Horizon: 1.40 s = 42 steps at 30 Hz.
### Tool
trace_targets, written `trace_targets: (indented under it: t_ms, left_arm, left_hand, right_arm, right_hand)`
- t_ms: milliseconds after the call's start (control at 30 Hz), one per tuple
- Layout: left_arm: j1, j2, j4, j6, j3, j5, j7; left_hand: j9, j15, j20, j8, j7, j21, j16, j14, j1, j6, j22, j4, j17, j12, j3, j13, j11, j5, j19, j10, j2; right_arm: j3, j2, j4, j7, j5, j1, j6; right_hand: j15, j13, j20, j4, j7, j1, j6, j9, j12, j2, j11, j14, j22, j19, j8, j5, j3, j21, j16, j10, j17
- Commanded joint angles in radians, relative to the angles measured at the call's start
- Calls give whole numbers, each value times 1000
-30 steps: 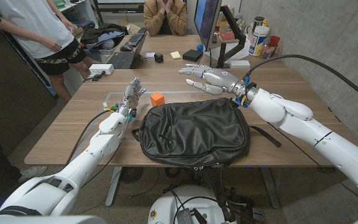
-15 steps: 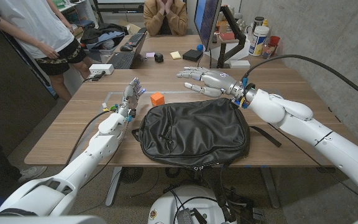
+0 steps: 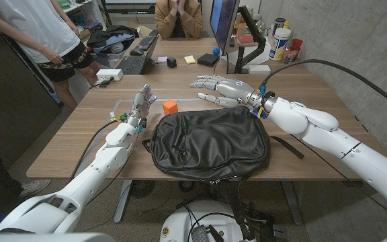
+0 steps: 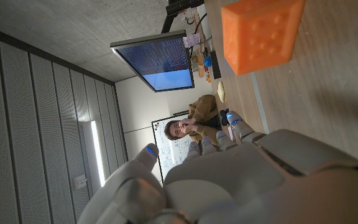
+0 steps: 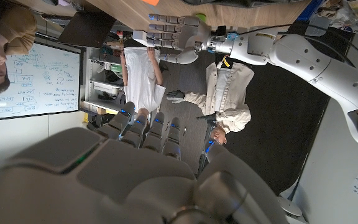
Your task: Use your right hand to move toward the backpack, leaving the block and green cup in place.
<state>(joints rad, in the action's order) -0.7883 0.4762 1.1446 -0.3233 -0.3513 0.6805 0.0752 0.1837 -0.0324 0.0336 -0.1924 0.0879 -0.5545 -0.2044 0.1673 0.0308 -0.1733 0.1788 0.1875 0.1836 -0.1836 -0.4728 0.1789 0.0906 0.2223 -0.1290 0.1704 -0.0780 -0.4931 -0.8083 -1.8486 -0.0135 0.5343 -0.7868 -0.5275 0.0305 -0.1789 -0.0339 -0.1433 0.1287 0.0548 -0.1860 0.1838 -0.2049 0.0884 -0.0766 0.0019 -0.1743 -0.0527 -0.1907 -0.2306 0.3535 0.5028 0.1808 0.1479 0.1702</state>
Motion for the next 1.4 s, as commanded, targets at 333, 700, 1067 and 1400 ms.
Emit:
trace_targets:
  t_ms: [333,700,1067,1400]
  left_arm:
    - [-29,11,30,-6,8,6,-8]
    - [-33,15,36,-5,9,6,-7]
    - [-34,15,34,-6,9,6,-8]
    - [-34,16,33,-6,9,5,-8]
  left_hand:
    - [2,-45,46,1,7,2,-2,35,-12,-21,5,-1,3,-4,-9,4,2,1,3,12,-94]
    - [2,-44,45,2,7,4,-1,34,-12,-21,5,-1,3,-4,-9,4,0,1,3,12,-93]
    - [2,-43,44,2,8,5,-1,34,-13,-21,6,-1,3,-4,-8,4,-2,0,4,12,-93]
    - [2,-42,43,2,7,7,-1,34,-14,-20,6,0,3,-4,-6,4,-3,0,5,12,-91]
  right_arm:
    - [-15,-8,-25,25,21,-9,23]
    - [-20,-12,-34,28,43,-11,37]
    - [-32,-10,-29,36,59,-1,56]
    - [-45,-12,-20,42,63,6,54]
  right_hand:
    - [76,-5,-80,4,0,8,-6,3,-2,44,-7,-1,-4,1,-5,-4,4,-4,-1,-4,3]
    - [76,-5,-80,5,0,9,-8,3,-2,46,-9,-2,-4,1,-5,-2,5,-8,0,-4,4]
    - [77,-5,-81,1,4,7,-7,4,-2,47,-10,-3,-4,1,-4,-2,5,-12,0,-5,4]
    - [78,-5,-80,1,3,9,-8,4,-2,51,-7,-2,-4,2,-4,-2,8,-16,0,-6,4]
